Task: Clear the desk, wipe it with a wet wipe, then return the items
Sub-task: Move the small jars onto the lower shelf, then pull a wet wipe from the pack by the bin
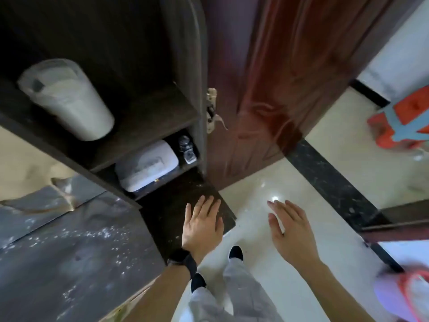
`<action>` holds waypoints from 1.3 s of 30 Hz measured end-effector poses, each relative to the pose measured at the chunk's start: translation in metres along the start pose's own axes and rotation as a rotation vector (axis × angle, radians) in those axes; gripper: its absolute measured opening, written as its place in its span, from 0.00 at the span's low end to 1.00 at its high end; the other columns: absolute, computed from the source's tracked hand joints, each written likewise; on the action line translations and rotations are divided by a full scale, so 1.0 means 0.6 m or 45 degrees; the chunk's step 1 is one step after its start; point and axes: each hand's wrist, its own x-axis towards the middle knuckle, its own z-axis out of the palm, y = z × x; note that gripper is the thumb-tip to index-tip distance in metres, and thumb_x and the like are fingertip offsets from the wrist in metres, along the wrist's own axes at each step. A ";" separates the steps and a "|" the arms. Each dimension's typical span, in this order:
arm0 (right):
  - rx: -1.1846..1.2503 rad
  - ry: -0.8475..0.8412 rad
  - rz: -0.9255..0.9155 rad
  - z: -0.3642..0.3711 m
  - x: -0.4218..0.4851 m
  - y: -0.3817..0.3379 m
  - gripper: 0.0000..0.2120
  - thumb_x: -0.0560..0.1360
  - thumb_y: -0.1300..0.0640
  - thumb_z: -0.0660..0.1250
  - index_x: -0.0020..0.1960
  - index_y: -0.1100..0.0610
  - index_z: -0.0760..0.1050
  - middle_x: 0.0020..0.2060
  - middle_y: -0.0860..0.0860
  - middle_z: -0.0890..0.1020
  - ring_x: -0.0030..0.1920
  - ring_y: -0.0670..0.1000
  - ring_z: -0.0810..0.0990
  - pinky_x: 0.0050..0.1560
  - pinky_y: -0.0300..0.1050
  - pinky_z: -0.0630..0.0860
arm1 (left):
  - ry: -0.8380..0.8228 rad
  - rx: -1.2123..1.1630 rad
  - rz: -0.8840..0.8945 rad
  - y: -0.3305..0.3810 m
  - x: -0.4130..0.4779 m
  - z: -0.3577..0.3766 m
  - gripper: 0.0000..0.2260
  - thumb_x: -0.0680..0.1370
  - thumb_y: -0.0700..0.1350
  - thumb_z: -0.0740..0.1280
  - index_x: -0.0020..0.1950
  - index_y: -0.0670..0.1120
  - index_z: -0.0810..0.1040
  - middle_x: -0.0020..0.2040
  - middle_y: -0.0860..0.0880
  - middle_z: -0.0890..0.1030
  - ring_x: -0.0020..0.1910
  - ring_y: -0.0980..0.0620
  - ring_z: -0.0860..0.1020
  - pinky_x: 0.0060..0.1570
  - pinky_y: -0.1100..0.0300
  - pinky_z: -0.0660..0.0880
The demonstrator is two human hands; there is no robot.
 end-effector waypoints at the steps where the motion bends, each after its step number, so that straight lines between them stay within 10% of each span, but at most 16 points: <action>1: -0.014 0.027 0.071 -0.017 -0.033 0.016 0.21 0.80 0.45 0.54 0.66 0.51 0.76 0.63 0.49 0.79 0.68 0.53 0.70 0.65 0.54 0.74 | -0.094 0.041 0.090 0.031 0.006 0.013 0.25 0.82 0.54 0.52 0.79 0.53 0.61 0.80 0.54 0.61 0.80 0.52 0.52 0.78 0.43 0.47; 16: -0.211 0.670 1.198 -0.239 -0.556 0.316 0.19 0.77 0.47 0.59 0.64 0.49 0.77 0.61 0.51 0.80 0.65 0.58 0.73 0.65 0.54 0.71 | -0.352 0.340 1.253 0.647 -0.114 0.167 0.20 0.82 0.55 0.57 0.75 0.55 0.69 0.77 0.53 0.68 0.76 0.52 0.63 0.77 0.46 0.56; 39: 0.009 0.508 1.844 -0.367 -0.975 0.934 0.22 0.75 0.45 0.55 0.61 0.50 0.80 0.61 0.49 0.81 0.65 0.54 0.75 0.62 0.56 0.75 | -0.740 0.563 1.706 1.353 -0.386 0.704 0.16 0.78 0.53 0.59 0.63 0.55 0.79 0.64 0.54 0.79 0.63 0.48 0.75 0.62 0.52 0.68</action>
